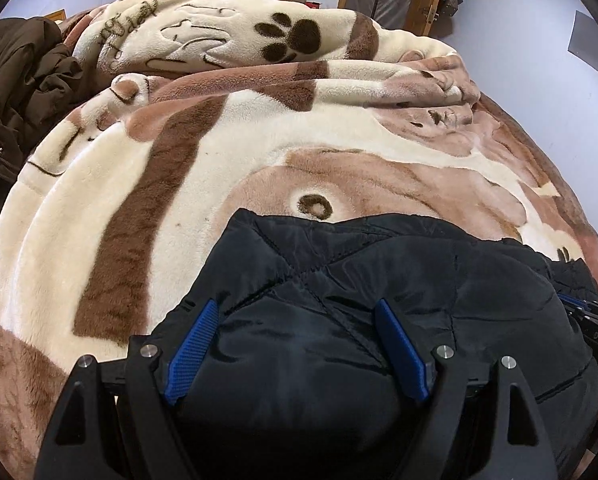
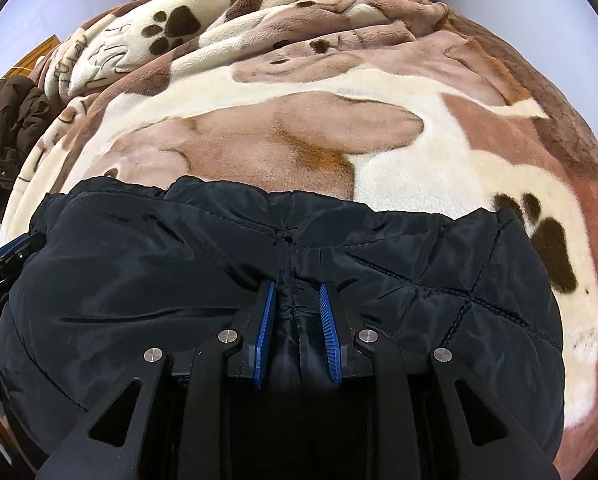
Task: Fold large clothes
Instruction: 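Grasp the folded jacket edge again with both tools, then lift the held jacket edge with both tools and fold it over the bundle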
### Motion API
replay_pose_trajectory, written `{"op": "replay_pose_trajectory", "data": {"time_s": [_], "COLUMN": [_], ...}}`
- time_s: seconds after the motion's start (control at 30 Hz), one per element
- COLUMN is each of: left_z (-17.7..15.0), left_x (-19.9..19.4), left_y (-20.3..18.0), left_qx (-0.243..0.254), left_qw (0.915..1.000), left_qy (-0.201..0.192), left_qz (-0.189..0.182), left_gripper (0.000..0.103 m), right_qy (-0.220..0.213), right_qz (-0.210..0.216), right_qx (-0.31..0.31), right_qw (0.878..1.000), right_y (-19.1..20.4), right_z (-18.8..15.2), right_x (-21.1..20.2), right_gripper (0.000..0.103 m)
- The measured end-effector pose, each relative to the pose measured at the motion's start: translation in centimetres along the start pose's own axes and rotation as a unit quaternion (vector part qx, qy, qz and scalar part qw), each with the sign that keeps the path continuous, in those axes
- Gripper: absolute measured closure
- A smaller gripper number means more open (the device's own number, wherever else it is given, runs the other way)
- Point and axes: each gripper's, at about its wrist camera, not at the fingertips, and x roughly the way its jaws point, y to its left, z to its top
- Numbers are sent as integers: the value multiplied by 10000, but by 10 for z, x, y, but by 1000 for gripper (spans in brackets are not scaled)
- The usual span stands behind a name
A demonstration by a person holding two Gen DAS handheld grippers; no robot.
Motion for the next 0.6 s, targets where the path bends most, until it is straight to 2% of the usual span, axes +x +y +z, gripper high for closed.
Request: {"op": "replay_pose_trajectory", "data": {"time_s": [0.2,0.3,0.4,0.53,0.6], "left_z": [-1,-1,1,5,4], "left_x": [1,1,-3,-21,-35], "left_y": [0,0,0,0,2], "left_qx": [3,6,38,91,138], "left_qw": [10000,10000,10000,9999,9998], "left_qy": [0,4,21,-48,-143], "left_qz": [-4,-4,45,69,67], "left_gripper": [20,19,20,21,21], "right_qy": [-66,-132,-235,-673,-794], "right_qz": [64,317,321,435,364], "right_qx": [32,221,278,393,360], "right_qw": [10000,9992,9988,9960,9955], "right_y": [-2,-11,-15,-28,-36], "right_z": [-1,-2,-1,-10,-20], "right_x": [-1,-6,-25,-68,-83], "right_gripper": [80,80,80,78,78]}}
